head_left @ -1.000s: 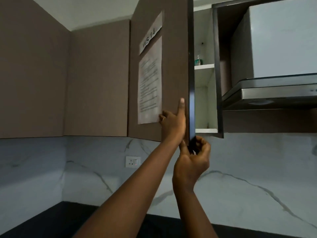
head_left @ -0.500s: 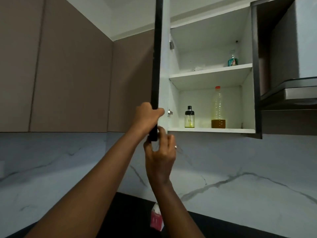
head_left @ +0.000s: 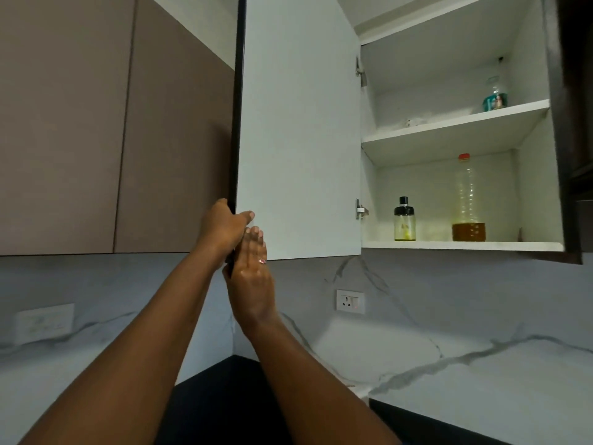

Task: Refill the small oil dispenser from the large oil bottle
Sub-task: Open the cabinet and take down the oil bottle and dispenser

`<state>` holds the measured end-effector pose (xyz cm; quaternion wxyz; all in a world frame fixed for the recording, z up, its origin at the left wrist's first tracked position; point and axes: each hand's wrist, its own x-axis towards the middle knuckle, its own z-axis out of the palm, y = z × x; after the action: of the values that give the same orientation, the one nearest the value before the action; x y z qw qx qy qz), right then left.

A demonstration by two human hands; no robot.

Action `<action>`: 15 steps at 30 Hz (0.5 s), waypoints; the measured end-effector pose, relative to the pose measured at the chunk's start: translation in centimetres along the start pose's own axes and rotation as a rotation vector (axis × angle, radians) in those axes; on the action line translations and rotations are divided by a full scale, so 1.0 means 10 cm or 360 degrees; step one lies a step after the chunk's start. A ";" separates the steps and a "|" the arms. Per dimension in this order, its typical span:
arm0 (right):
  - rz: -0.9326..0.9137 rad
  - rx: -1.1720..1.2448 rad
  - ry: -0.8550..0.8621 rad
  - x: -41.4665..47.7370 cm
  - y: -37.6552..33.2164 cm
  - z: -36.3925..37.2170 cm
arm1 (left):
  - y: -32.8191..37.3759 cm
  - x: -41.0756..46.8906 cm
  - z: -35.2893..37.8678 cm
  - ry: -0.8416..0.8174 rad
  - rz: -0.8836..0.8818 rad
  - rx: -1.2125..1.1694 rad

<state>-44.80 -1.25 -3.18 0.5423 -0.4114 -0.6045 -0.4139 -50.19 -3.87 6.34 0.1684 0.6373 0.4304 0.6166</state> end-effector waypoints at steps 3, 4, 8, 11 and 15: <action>0.0016 -0.0112 -0.0078 0.02 -0.08 0.21 | -0.12 0.12 -0.06 0.0041 -0.0037 0.0025; 0.0013 -0.0152 -0.0093 0.02 -0.09 0.27 | -0.15 0.16 -0.07 0.0051 -0.0040 0.0031; -0.0056 -0.0174 -0.0085 0.01 -0.06 0.40 | -0.22 0.24 -0.06 0.0059 -0.0081 0.0012; -0.0184 -0.0121 -0.0027 0.01 0.07 0.37 | -0.20 0.20 0.00 0.0149 -0.0090 -0.0062; -0.0480 -0.0082 -0.0054 -0.01 0.52 0.29 | -0.02 -0.02 0.27 0.0726 -0.0011 0.0168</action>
<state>-40.80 3.11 -3.22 0.4530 -0.3367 -0.6577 -0.4989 -47.68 -3.01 5.57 0.0352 0.4879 0.4911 0.7208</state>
